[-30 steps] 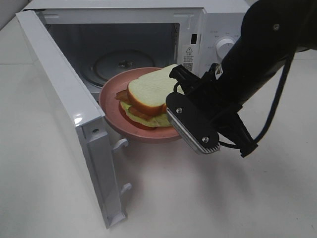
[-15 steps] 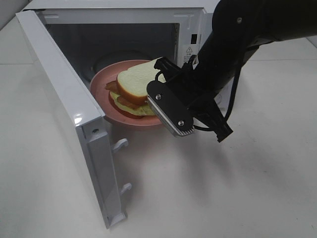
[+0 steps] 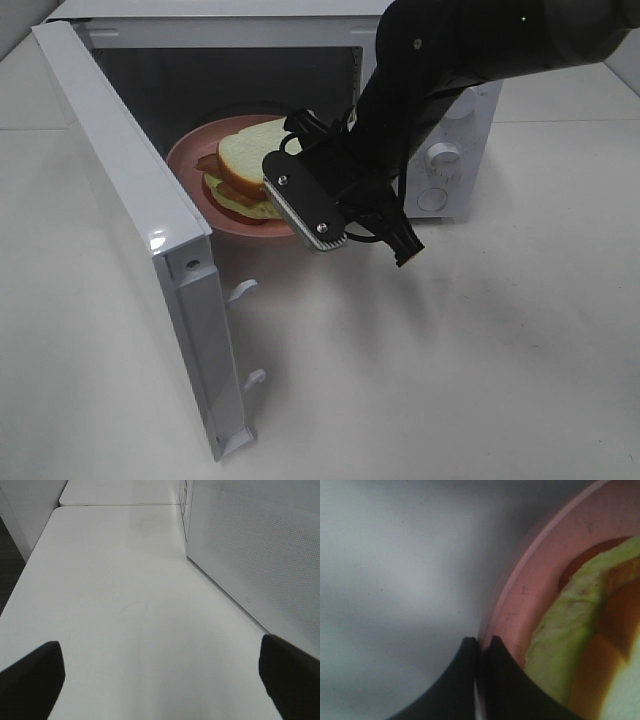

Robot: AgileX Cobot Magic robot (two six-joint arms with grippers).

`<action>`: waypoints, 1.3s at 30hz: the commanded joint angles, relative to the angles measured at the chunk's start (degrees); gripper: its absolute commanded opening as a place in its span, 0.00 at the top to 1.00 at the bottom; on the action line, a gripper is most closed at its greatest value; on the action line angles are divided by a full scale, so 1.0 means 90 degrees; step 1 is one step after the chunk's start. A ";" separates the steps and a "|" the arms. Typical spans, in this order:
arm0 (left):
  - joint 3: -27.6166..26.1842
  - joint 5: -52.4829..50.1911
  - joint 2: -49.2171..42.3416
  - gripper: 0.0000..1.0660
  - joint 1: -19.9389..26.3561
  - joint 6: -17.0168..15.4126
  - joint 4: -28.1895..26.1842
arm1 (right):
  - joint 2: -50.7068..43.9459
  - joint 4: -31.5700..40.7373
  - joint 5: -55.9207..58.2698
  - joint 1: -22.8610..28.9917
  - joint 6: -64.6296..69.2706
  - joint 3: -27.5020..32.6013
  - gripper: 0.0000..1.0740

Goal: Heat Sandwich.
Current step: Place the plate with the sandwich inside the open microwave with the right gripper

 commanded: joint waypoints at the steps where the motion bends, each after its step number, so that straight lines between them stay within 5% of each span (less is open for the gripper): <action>1: 0.0019 -0.0045 -0.0178 0.05 0.0013 0.0019 -0.0057 | 0.0095 0.0032 -0.0083 -0.0019 0.0134 -0.0236 1.00; 18: 0.0019 -0.0045 -0.0178 0.05 0.0013 0.0019 -0.0057 | 0.1235 -0.0344 0.0885 -0.0025 0.0859 -0.2114 1.00; 39: 0.0019 -0.0045 -0.0178 0.05 0.0013 0.0019 -0.0057 | 0.2094 -0.0872 0.0910 -0.0032 0.1668 -0.3387 0.99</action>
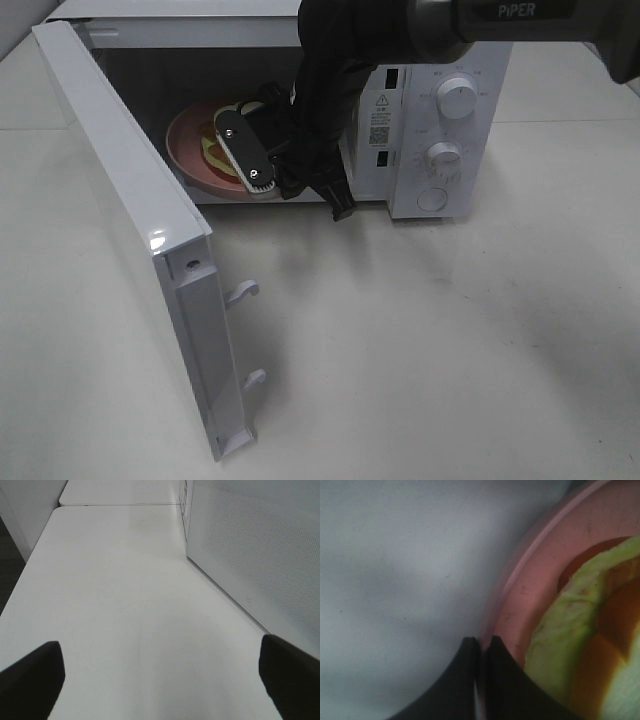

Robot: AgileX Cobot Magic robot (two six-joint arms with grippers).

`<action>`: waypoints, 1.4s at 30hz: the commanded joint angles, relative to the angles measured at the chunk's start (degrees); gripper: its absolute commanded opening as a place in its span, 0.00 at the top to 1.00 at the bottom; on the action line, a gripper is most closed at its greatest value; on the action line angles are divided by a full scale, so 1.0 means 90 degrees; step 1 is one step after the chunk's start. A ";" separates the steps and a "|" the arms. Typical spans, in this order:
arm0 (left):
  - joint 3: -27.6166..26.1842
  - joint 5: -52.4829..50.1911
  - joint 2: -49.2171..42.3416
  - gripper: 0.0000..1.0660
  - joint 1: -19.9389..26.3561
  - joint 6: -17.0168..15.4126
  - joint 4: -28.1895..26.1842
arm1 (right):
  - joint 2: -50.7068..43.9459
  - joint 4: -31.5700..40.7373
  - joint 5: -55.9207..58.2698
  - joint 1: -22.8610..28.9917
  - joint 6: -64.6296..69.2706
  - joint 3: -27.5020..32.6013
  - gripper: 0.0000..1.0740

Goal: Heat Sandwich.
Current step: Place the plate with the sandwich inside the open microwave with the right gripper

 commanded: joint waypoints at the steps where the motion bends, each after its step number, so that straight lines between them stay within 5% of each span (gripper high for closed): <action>1: 0.0019 -0.0045 -0.0178 0.05 0.0013 0.0019 -0.0057 | 0.0115 -0.0083 -0.0134 -0.0013 0.0210 -0.0306 0.99; 21: 0.0019 -0.0045 -0.0178 0.05 0.0013 0.0019 -0.0057 | 0.0586 -0.0337 -0.0618 -0.0236 0.0299 -0.0847 0.95; 27: 0.0019 -0.0045 -0.0178 0.05 0.0013 0.0019 -0.0057 | 0.0586 -0.0337 -0.0783 -0.0236 0.0299 -0.0847 0.76; 28: 0.0019 -0.0045 -0.0178 0.05 0.0013 0.0019 -0.0057 | 0.0586 -0.0331 -0.0847 -0.0236 0.0363 -0.0847 0.65; 32: 0.0019 -0.0045 -0.0178 0.05 0.0013 0.0019 -0.0057 | 0.0586 -0.0331 -0.0904 -0.0236 0.0751 -0.0847 0.46; 42: 0.0019 -0.0045 -0.0178 0.05 0.0013 0.0019 -0.0057 | 0.0560 -0.0331 -0.0834 -0.0236 0.1350 -0.0821 0.38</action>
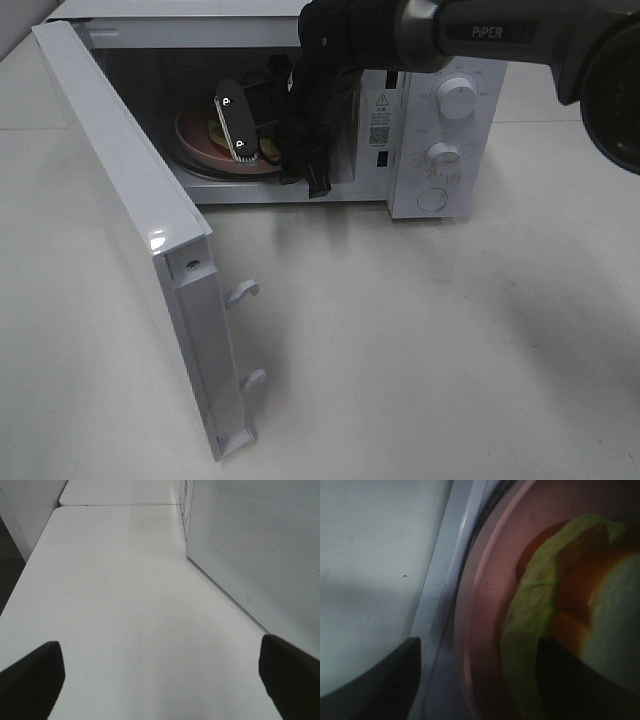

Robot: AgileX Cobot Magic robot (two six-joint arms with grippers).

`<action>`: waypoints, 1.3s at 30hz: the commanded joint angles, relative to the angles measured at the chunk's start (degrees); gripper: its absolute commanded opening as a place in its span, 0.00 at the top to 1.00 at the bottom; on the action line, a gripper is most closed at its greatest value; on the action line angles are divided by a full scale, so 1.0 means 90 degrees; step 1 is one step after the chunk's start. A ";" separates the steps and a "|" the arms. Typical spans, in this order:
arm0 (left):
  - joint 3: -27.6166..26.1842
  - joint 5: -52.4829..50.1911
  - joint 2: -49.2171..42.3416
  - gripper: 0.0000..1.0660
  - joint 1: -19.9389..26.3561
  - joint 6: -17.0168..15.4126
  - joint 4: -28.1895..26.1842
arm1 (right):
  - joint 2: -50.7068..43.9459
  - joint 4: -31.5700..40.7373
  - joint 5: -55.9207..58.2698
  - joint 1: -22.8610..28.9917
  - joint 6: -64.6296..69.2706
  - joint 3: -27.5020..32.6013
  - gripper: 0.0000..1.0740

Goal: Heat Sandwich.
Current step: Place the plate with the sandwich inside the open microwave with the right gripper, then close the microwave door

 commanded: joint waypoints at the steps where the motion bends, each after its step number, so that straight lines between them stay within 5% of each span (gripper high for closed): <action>1: 0.0019 -0.0045 -0.0178 0.05 0.0013 0.0019 -0.0057 | -0.0051 -0.0006 0.0032 -0.0025 0.0242 -0.0013 0.38; 18: 0.0019 -0.0045 -0.0178 0.05 0.0013 0.0019 -0.0057 | -0.0758 -0.0178 -0.0579 -0.0006 0.1057 0.1095 0.37; 24: 0.0019 -0.0045 -0.0178 0.05 0.0013 0.0019 -0.0057 | -0.1152 -0.0516 -0.1012 -0.0006 0.2145 0.1674 0.21; 39: 0.0019 -0.0045 -0.0178 0.05 0.0013 0.0019 -0.0057 | -0.2107 -0.0484 -0.1280 -0.0006 0.2368 0.3037 0.22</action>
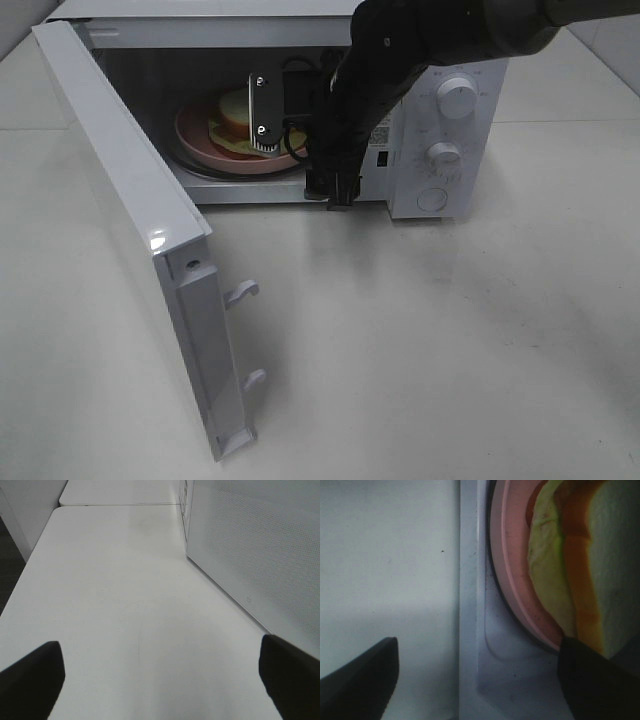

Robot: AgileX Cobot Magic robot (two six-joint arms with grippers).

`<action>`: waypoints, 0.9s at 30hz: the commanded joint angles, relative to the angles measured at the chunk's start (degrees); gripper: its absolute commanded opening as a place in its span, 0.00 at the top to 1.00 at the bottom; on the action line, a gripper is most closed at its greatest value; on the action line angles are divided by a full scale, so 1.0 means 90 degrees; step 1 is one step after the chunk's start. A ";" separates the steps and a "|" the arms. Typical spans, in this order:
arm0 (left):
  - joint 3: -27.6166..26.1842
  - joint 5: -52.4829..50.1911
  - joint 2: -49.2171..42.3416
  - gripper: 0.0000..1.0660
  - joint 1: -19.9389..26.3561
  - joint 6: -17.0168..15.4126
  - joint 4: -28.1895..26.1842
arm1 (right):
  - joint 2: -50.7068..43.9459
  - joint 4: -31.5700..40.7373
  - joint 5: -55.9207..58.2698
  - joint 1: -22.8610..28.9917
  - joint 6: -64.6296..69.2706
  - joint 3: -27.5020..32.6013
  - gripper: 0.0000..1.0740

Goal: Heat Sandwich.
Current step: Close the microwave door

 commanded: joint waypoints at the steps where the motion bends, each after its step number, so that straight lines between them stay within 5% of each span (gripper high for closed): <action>1: 0.0019 -0.0045 -0.0178 0.05 0.0013 0.0019 -0.0057 | -0.0280 0.0000 -0.0153 -0.0006 0.0280 0.0286 0.22; 27: 0.0019 -0.0045 -0.0178 0.05 0.0013 0.0019 -0.0057 | -0.2553 0.0006 -0.0872 -0.0006 0.1776 0.3069 0.24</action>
